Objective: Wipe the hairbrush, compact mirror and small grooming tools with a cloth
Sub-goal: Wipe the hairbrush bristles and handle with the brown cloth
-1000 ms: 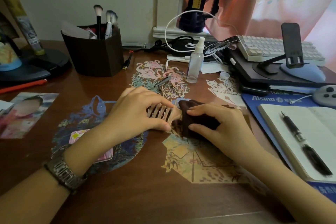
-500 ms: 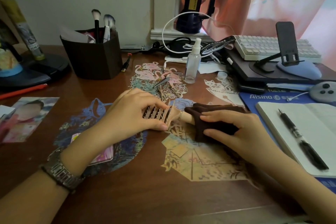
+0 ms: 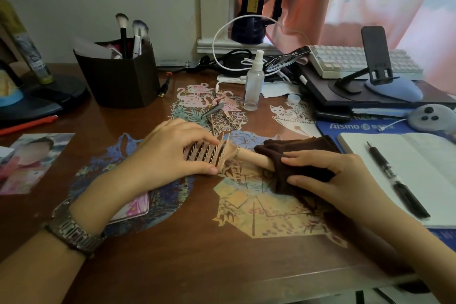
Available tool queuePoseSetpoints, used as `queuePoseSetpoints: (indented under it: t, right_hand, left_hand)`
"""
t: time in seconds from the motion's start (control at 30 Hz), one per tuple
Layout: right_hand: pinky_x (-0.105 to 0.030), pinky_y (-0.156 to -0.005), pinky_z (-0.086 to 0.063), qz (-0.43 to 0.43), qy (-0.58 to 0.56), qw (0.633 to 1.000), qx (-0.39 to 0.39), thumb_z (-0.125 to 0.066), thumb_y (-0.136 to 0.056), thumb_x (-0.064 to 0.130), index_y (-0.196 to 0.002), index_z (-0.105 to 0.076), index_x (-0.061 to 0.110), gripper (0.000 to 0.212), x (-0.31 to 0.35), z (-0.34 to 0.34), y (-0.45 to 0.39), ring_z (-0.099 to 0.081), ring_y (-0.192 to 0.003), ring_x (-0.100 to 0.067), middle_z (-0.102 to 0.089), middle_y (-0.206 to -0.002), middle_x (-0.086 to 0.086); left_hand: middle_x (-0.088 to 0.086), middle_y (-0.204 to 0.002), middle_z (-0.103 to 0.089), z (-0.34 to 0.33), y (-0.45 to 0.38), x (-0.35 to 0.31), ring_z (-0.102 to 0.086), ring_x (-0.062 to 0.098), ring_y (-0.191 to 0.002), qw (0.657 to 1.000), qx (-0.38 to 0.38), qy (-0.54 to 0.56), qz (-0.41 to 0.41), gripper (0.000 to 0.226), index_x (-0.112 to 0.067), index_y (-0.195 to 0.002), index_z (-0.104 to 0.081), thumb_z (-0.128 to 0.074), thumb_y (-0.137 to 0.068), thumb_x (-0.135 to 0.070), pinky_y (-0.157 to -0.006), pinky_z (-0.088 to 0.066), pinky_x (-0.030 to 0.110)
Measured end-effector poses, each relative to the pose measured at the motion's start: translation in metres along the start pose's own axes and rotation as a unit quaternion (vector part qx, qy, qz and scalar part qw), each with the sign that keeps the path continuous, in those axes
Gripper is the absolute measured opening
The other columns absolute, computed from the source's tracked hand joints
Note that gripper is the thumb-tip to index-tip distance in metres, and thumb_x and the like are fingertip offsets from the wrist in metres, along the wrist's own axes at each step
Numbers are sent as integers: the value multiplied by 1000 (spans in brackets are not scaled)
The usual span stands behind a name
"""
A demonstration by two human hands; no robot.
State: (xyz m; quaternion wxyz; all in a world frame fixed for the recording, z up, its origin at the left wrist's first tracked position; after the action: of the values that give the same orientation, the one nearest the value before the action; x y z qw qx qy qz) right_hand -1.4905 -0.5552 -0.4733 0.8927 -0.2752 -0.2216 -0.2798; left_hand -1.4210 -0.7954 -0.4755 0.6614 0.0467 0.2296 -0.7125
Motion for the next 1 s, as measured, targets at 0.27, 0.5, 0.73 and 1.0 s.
queuePoseSetpoints:
  t: [0.27,0.5,0.73,1.0]
  right_hand:
    - [-23,-81,-52,40,51,998,22,-66,-74,51,-101,-72,30,35,33,-6,-30,-64,-91,2,-69,-99,18]
    - [-16,-70,-51,70,95,991,62,-73,-76,45,-99,-64,34,27,51,-38,-61,-58,-82,6,-56,-87,24]
    - [-8,-71,-43,70,76,994,48,-80,-74,27,-93,-67,27,23,47,-47,-59,-55,-80,4,-56,-88,18]
    - [-15,-68,-47,73,78,994,37,-75,-77,17,-90,-69,27,17,48,-47,-62,-58,-75,0,-61,-85,16]
  left_hand:
    - [-30,-122,-49,36,8,18,-37,-8,-120,999,-1,29,30,60,-46,-118,-58,-76,-61,-56,-95,-27,15]
    - [-26,-127,-49,43,18,47,-44,-4,-119,996,10,26,80,64,-49,-118,-53,-79,-59,-51,-97,-33,22]
    - [-26,-130,-42,35,16,49,-38,-6,-123,997,21,27,66,66,-45,-122,-54,-83,-64,-38,-103,-27,20]
    - [-26,-134,-40,35,17,48,-35,-7,-124,998,22,17,65,68,-47,-123,-52,-84,-64,-38,-100,-27,19]
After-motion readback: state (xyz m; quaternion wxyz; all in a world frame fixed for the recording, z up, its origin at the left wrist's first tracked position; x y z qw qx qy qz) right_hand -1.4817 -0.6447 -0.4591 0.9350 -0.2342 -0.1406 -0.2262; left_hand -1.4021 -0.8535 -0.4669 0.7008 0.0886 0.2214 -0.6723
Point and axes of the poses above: each hand's wrist, its own y-axis away from the middle knuckle, its own z-axis out of the back of the hand, x = y × z, the point moved 7 cm from there along -y, towards the middle knuckle
